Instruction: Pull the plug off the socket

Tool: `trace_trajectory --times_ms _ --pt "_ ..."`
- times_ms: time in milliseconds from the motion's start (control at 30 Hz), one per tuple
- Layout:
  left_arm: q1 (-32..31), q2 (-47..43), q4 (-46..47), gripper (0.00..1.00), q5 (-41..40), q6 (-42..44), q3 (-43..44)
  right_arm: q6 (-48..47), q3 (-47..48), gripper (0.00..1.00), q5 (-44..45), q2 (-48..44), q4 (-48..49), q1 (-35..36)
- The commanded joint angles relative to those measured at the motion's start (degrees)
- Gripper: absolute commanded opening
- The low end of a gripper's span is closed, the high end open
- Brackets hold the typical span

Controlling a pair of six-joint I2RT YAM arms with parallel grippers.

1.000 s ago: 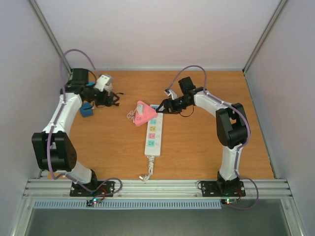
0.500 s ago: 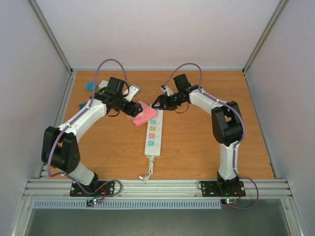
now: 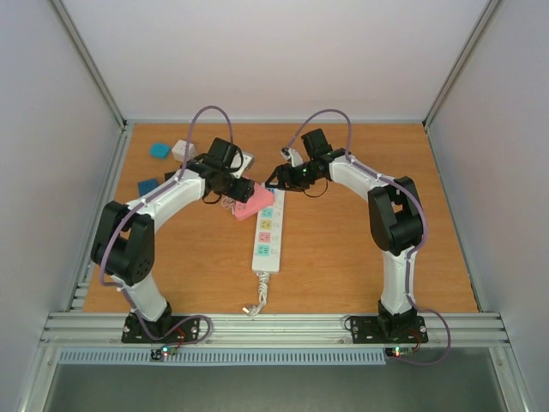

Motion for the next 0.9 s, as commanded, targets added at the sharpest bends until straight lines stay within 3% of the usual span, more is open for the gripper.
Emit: trace_trajectory --times_ms 0,233,633,867 --pt "-0.23 2.44 2.46 0.72 -3.5 -3.58 2.96 -0.87 1.94 0.61 1.52 -0.78 -0.51 0.33" --pt "-0.23 4.35 2.51 0.67 -2.57 -5.6 2.47 -1.43 1.69 0.61 1.99 -1.46 -0.77 0.35" --pt "-0.23 6.23 3.49 0.37 3.02 -3.48 2.76 -3.32 2.37 0.61 1.6 -1.76 -2.2 0.27" --pt "-0.23 8.92 4.17 0.27 6.76 -3.6 5.39 -1.44 3.07 0.54 -2.18 -0.82 -2.66 0.72"
